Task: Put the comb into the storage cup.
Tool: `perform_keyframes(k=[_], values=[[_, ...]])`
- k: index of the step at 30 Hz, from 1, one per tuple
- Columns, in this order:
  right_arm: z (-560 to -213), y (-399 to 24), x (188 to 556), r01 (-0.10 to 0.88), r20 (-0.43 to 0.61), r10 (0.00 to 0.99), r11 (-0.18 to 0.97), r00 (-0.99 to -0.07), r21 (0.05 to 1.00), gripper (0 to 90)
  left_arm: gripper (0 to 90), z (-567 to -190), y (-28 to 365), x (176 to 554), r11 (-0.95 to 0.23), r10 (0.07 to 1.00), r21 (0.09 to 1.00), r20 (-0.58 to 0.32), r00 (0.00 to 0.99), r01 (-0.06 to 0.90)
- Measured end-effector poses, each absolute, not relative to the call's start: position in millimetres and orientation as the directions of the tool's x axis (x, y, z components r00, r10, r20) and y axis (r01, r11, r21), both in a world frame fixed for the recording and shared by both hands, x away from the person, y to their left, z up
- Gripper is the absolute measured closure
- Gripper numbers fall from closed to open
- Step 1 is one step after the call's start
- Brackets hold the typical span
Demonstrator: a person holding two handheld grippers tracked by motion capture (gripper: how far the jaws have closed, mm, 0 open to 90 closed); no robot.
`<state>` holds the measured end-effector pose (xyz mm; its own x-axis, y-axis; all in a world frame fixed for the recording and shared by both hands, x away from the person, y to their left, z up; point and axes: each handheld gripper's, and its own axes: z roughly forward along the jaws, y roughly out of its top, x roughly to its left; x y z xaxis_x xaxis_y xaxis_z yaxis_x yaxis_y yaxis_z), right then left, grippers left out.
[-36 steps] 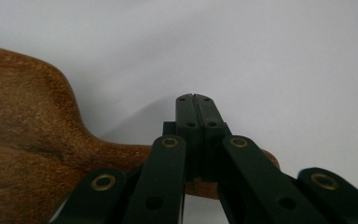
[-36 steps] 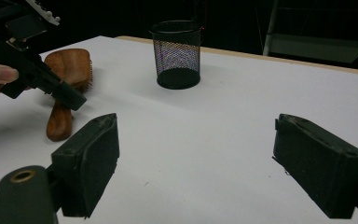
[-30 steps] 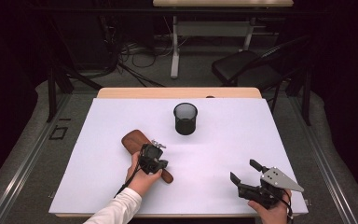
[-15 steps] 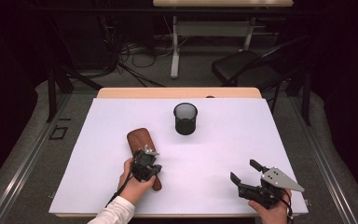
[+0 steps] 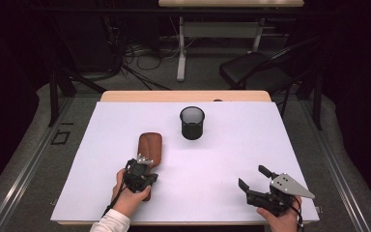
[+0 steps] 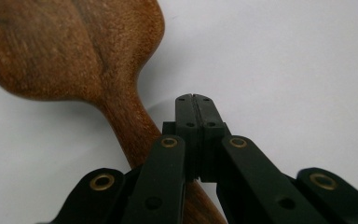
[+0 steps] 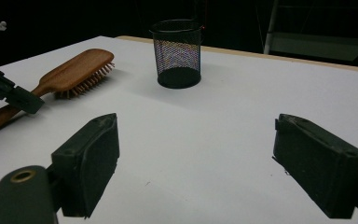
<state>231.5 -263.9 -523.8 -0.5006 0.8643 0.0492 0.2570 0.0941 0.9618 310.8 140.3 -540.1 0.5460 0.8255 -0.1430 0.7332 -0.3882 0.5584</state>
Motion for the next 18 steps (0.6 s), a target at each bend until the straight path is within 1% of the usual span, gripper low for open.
perform_keyframes(k=[18], values=[[-523.8,-264.1,231.1,0.256,0.048,0.864,0.095,-0.501,0.962,14.0,90.0,-541.0,165.0,308.0,-0.345,0.847,0.569,-0.153,0.508,0.746]])
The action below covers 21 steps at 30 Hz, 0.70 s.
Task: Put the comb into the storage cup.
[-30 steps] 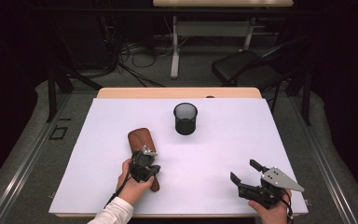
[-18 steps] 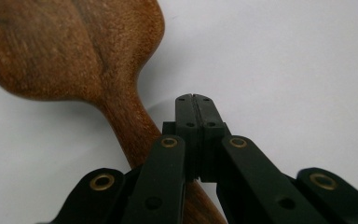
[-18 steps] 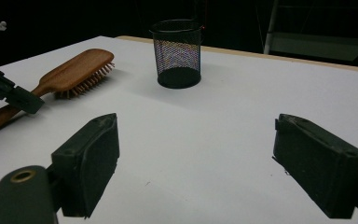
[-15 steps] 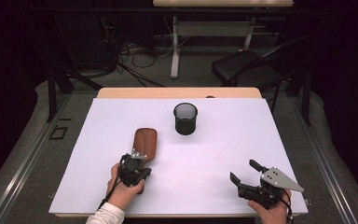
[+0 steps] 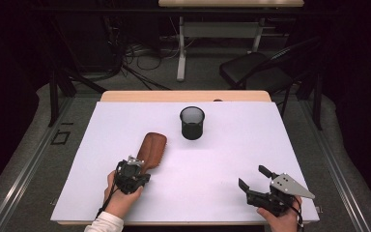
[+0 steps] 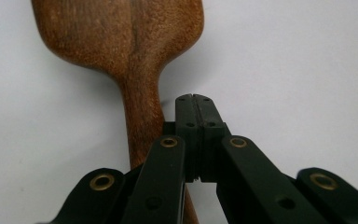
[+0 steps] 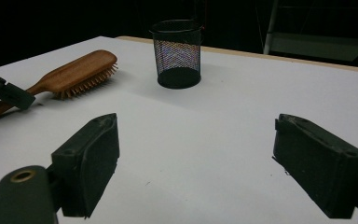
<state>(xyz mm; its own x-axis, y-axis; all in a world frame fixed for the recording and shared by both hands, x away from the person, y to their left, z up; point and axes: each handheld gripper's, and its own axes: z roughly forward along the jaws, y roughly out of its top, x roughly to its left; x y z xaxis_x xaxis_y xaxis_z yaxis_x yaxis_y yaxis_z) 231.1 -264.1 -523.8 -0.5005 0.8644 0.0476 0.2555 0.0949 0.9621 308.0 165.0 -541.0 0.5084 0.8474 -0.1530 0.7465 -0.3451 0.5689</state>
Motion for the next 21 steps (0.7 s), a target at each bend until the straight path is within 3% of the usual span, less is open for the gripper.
perform_keyframes(k=[21], values=[[-523.7,-264.0,231.1,0.254,0.047,0.863,0.096,-0.503,0.962,14.1,90.0,-541.6,188.7,314.3,-0.27,0.878,0.58,-0.18,0.444,0.768]])
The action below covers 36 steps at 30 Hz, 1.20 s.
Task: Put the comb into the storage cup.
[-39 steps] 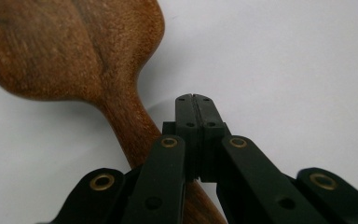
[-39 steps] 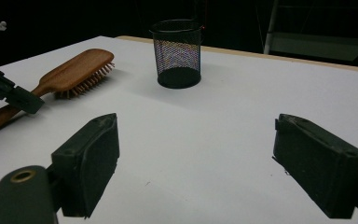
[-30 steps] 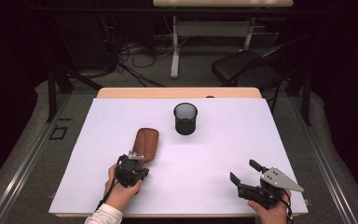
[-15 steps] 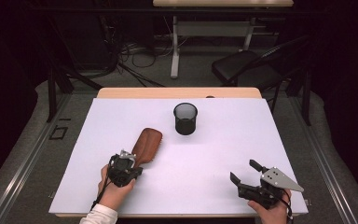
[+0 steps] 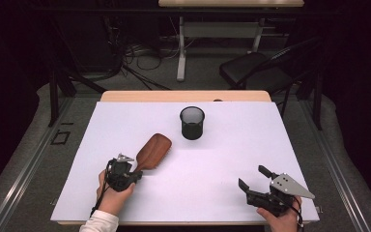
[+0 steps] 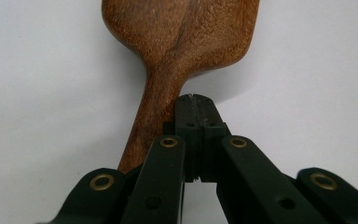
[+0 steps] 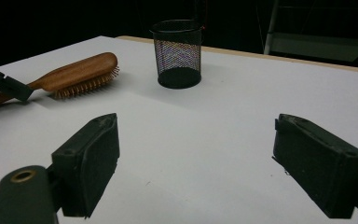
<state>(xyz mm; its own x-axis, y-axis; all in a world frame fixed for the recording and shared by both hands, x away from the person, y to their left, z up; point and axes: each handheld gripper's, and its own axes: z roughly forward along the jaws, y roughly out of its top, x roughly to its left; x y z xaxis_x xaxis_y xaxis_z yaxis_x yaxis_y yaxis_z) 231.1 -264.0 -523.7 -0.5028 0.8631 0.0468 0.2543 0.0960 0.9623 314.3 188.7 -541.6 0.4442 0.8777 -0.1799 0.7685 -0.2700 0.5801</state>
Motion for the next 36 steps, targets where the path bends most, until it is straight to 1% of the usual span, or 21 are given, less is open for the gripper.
perform_keyframes(k=[22,36], values=[[-523.6,-264.0,231.2,0.257,0.048,0.863,0.096,-0.502,0.962,14.1,89.2,-542.8,200.6,317.2,-0.242,0.891,0.582,-0.184,0.416,0.776],[-523.7,-264.1,231.3,0.259,0.05,0.864,0.094,-0.501,0.961,14.1,87.0,-540.1,198.5,313.9,-0.251,0.886,0.59,-0.179,0.427,0.767]])
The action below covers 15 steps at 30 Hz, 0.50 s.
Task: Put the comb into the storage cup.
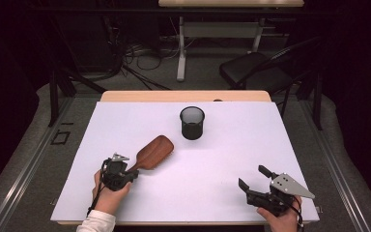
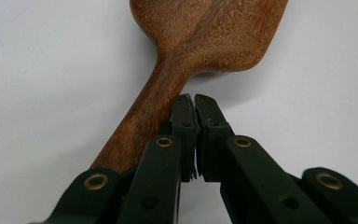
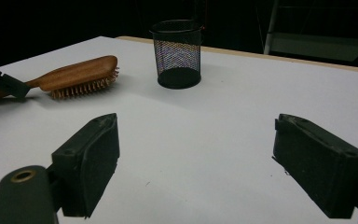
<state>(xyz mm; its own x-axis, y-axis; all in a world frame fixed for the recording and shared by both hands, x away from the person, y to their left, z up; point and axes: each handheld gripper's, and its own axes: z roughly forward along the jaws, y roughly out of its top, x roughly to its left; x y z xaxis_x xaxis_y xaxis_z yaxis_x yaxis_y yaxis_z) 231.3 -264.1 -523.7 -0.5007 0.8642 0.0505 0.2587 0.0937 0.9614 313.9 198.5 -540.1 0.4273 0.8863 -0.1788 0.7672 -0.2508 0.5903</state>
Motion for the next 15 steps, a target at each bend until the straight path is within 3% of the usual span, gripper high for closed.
perform_keyframes(k=[15], values=[[-523.5,-264.2,231.2,0.257,0.049,0.863,0.096,-0.502,0.962,14.1,80.5,-529.8,203.5,308.2,-0.239,0.881,0.614,-0.189,0.434,0.752]])
